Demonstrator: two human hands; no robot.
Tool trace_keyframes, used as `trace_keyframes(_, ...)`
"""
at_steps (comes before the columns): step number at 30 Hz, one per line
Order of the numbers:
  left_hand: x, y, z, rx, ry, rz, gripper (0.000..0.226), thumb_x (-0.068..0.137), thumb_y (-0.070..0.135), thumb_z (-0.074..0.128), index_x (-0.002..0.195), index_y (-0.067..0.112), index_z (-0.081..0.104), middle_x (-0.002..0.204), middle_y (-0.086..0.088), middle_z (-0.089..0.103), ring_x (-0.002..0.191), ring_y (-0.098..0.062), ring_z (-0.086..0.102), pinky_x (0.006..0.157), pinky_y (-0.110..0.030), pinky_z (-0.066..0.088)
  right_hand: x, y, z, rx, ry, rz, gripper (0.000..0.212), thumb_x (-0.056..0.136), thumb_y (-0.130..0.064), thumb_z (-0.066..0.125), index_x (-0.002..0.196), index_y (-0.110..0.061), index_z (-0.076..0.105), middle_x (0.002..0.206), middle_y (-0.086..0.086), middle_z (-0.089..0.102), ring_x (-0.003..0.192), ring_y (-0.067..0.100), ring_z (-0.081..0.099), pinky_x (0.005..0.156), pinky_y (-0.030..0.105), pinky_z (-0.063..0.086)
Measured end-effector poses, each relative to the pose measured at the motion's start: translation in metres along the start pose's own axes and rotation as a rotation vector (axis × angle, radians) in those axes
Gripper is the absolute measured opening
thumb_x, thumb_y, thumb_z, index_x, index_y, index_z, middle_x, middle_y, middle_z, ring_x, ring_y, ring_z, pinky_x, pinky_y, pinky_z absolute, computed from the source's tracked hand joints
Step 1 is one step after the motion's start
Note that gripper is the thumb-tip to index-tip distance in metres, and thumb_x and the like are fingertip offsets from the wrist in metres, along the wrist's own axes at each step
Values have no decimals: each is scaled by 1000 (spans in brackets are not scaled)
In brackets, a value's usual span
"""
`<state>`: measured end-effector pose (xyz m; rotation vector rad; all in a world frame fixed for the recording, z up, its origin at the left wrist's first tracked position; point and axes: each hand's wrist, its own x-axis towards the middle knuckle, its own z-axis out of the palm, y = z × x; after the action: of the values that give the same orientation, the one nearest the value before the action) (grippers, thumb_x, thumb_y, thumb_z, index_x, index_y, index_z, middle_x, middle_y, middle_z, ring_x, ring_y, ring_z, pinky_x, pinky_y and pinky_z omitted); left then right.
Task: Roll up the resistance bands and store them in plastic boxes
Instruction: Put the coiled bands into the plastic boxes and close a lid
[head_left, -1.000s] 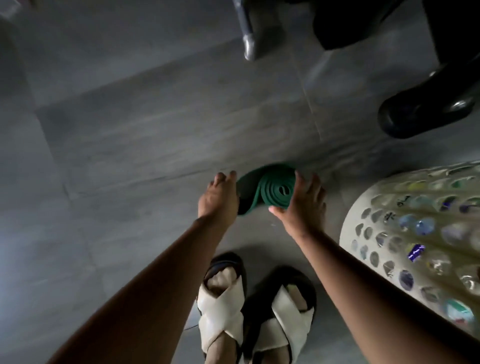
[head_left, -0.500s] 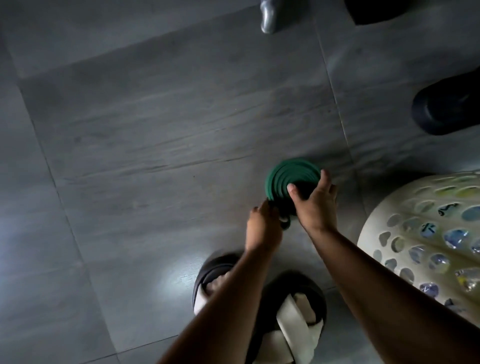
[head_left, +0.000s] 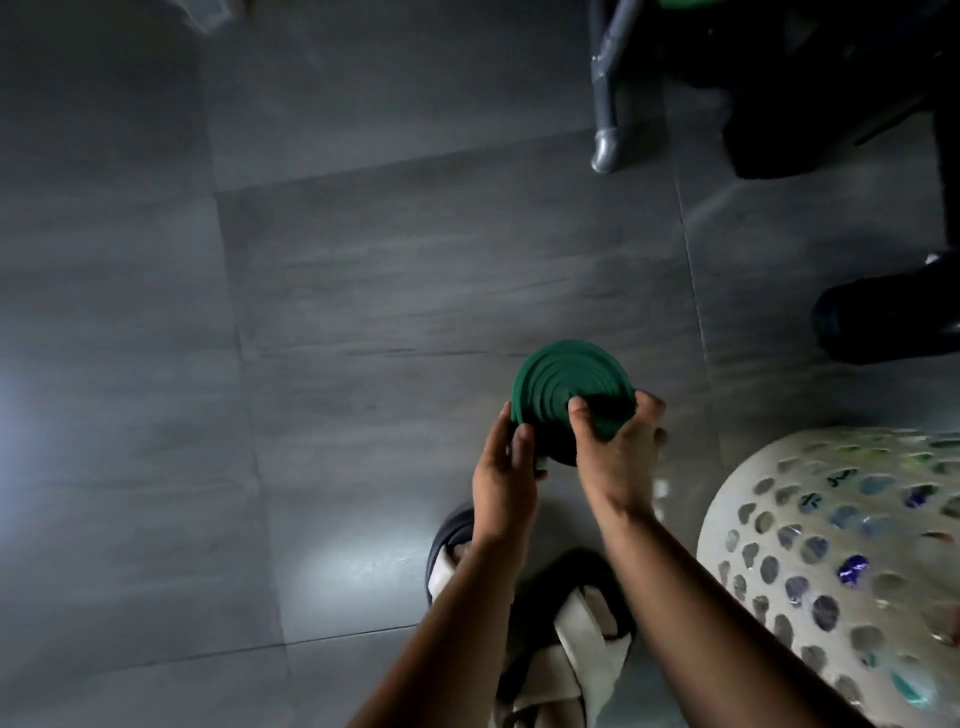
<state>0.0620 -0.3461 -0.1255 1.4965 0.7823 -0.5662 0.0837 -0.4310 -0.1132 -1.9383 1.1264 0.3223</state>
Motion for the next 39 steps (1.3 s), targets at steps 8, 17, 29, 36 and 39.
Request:
trace_keyframes(8,-141,113,-66,-451,51,-11,33,100,18,32,128,11,49,119,-18,60,103,-34,61,65,-25,56,-138,-94,-70,61,-81,-256,40,84,-26,64,108,-20,32,110,18,58,98,38,59,88,48,47)
trace_keyframes(17,-326,224,-163,-588,186,132,30,96,19,38,120,20,55,111,-8,66,95,-16,67,65,-26,55,-303,-192,-149,115,-453,-369,57,72,-36,72,116,-5,53,103,7,66,94,20,63,80,33,52)
trace_keyframes(29,-458,255,-317,-904,556,175,20,91,22,53,111,26,58,111,-10,67,97,-25,63,59,-23,51,-500,-267,-122,44,-780,-453,86,50,-64,78,103,-1,55,91,14,69,87,27,68,78,52,54)
trace_keyframes(36,-489,258,-464,-1201,716,199,26,90,24,57,115,19,59,107,-10,69,103,-25,63,72,-34,53,-628,-299,-19,-86,-897,-503,113,25,-82,71,106,-4,52,96,16,68,87,27,68,76,49,56)
trace_keyframes(39,-510,262,-524,-1226,784,236,20,90,24,54,109,22,62,102,-6,71,98,-21,66,67,-30,54,-687,-311,14,-103,-953,-525,120,23,-84,68,107,-1,52,95,15,67,87,28,67,77,49,55)
